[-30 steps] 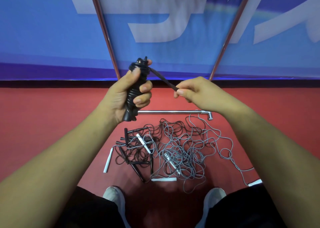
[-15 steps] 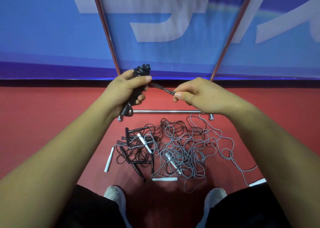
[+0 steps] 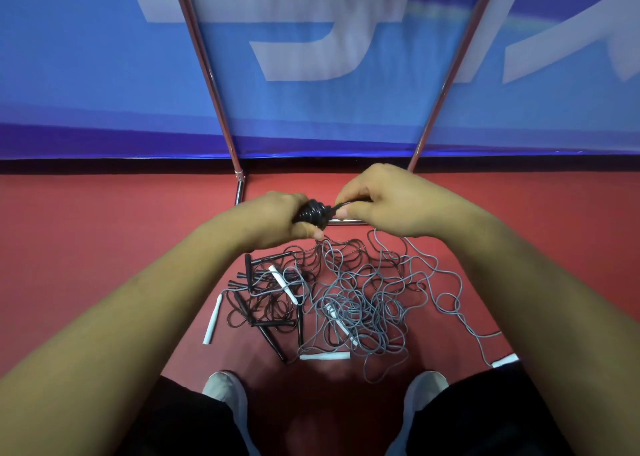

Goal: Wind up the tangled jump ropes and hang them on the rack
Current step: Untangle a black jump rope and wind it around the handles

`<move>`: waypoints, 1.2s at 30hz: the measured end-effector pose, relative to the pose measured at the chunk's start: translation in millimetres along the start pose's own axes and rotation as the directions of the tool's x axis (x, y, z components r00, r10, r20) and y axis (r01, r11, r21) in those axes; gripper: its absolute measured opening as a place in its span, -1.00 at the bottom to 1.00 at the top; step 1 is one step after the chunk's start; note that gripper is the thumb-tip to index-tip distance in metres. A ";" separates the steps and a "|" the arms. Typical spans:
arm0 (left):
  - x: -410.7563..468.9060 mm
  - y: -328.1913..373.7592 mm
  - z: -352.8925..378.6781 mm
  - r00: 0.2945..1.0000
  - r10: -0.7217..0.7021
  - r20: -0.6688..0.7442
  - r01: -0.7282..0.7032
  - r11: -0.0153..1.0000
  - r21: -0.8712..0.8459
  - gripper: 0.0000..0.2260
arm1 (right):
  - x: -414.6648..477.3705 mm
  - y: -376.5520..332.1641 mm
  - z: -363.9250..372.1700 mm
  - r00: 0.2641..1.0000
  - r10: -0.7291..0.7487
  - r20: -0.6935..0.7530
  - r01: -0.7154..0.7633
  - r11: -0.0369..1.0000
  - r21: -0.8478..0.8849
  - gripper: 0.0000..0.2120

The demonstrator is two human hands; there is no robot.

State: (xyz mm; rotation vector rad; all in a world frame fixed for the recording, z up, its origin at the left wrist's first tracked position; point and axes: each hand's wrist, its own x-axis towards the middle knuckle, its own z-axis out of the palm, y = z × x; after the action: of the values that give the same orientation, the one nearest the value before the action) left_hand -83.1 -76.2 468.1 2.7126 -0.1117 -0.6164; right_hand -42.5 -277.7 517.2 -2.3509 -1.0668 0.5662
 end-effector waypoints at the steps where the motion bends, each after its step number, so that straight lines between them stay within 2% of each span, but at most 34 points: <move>1: -0.5 1.7 2.3 0.999 0.035 0.021 -0.035 0.999 0.006 -0.46 | 0.0 0.9 -0.4 1.000 0.001 -0.027 0.000 1.000 0.029 -0.86; 3: -3.9 5.9 5.6 0.987 0.151 0.049 -0.150 0.988 -0.023 -0.43 | 0.5 3.0 -0.2 0.996 0.011 -0.085 -0.005 0.997 0.077 -0.89; 6: -9.5 12.1 6.9 0.946 0.325 -0.008 -0.321 0.930 -0.180 -0.63 | 3.0 6.5 1.7 0.982 0.058 -0.182 -0.034 0.991 0.129 -0.90; 9: -12.4 11.8 6.2 0.924 0.379 -0.045 -0.361 0.831 -0.423 -0.72 | 4.1 11.4 2.0 0.969 0.112 -0.220 -0.058 0.970 0.236 -0.90; 12: -18.4 10.8 1.0 0.923 0.361 -0.132 -0.364 0.711 -0.602 -0.74 | 3.5 17.7 0.8 0.958 0.187 -0.219 -0.090 0.916 0.390 -0.84; 14: -22.4 13.9 -2.5 0.923 0.330 -0.196 -0.370 0.628 -0.685 -0.79 | 4.0 18.0 0.7 0.952 0.232 -0.201 -0.090 0.837 0.540 -0.83; 16: -23.5 18.8 -0.2 0.923 0.283 -0.260 -0.370 0.467 -0.803 -0.83 | 7.5 16.8 1.3 0.945 0.272 -0.181 -0.081 0.733 0.676 -0.84; 19: -15.7 22.0 6.2 0.941 0.168 -0.294 -0.326 0.216 -0.920 -0.59 | 11.3 14.0 1.4 0.940 0.302 -0.159 -0.085 0.658 0.748 -0.79; 22: -11.9 24.3 7.3 0.941 0.129 -0.312 -0.323 0.077 -0.943 -0.66 | 10.4 16.3 3.6 0.935 0.321 -0.152 -0.091 0.630 0.771 -0.79; 25: -10.7 23.4 7.3 0.932 0.128 -0.340 -0.346 0.028 -0.938 -0.61 | 8.3 19.0 5.7 0.922 0.344 -0.176 -0.052 0.564 0.824 -0.81; 32: -9.4 20.9 4.5 0.929 0.127 -0.346 -0.338 -0.086 -0.937 -0.73 | 6.4 19.6 1.5 0.903 0.331 -0.276 0.027 0.595 0.803 -0.95; 34: -9.4 19.7 4.3 0.928 0.113 -0.354 -0.345 -0.092 -0.934 -0.75 | 4.7 19.0 -2.8 0.911 0.293 -0.289 0.094 0.536 0.839 -0.96; 36: -9.1 19.0 3.9 0.926 0.099 -0.365 -0.357 -0.095 -0.929 -0.76 | 3.4 19.1 -5.8 0.932 0.232 -0.280 0.164 0.420 0.893 -0.80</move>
State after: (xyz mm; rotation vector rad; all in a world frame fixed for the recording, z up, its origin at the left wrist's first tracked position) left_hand -93.0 -93.8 475.3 1.1033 -0.0368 -0.1211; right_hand -26.4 -287.6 510.0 -1.3680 -0.3229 0.5011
